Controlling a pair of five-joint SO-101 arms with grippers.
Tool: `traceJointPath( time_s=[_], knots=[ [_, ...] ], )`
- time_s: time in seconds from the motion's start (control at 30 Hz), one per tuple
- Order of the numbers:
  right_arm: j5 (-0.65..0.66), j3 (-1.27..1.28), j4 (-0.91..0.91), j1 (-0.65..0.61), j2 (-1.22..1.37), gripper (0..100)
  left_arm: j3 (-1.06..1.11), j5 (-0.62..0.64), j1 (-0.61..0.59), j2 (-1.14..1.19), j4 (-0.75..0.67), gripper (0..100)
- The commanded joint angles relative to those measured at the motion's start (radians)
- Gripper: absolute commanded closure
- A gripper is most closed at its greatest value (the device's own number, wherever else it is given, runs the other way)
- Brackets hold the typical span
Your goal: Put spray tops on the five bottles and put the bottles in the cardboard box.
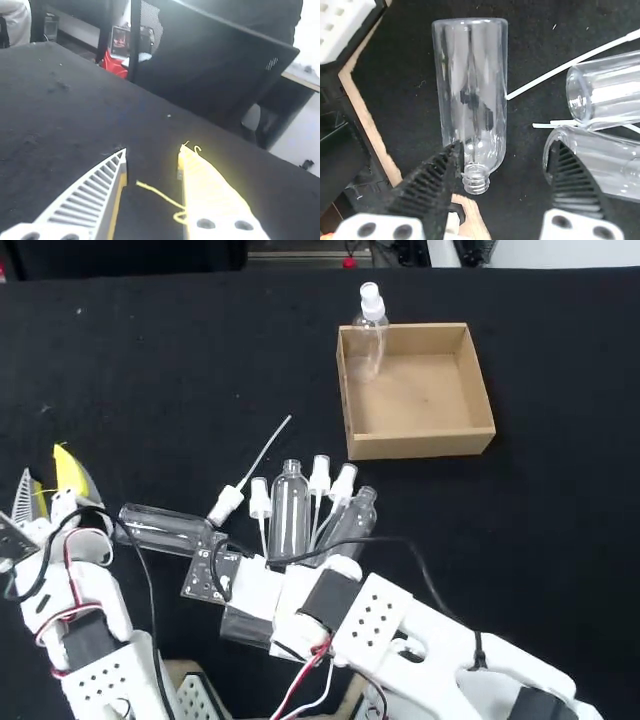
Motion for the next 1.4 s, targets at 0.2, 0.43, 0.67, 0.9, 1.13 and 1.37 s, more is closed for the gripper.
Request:
traceJointPath(
  time_s=[0.2, 0.43, 0.67, 0.9, 1.13, 1.37],
  knots=[
    [0.006, 0.042, -0.060, -0.132, -0.028, 73.3, 0.021, 0.048, -0.114, -0.008, -0.071, 84],
    [0.006, 0.122, -0.155, -0.133, -0.027, 73.3, 0.021, 0.054, -0.114, -0.006, -0.066, 84],
    [0.006, 0.193, -0.226, -0.132, -0.027, 73.3, 0.021, 0.051, -0.104, -0.006, -0.064, 84],
    [0.014, 0.225, -0.233, -0.132, -0.027, 73.7, 0.021, 0.049, -0.104, -0.006, -0.064, 84],
    [0.014, 0.226, -0.224, -0.132, -0.027, 73.9, 0.021, 0.049, -0.104, -0.006, -0.064, 84],
    [0.014, 0.226, -0.226, -0.130, -0.027, 86.0, 0.021, 0.052, -0.104, -0.006, -0.048, 84]
  ],
)
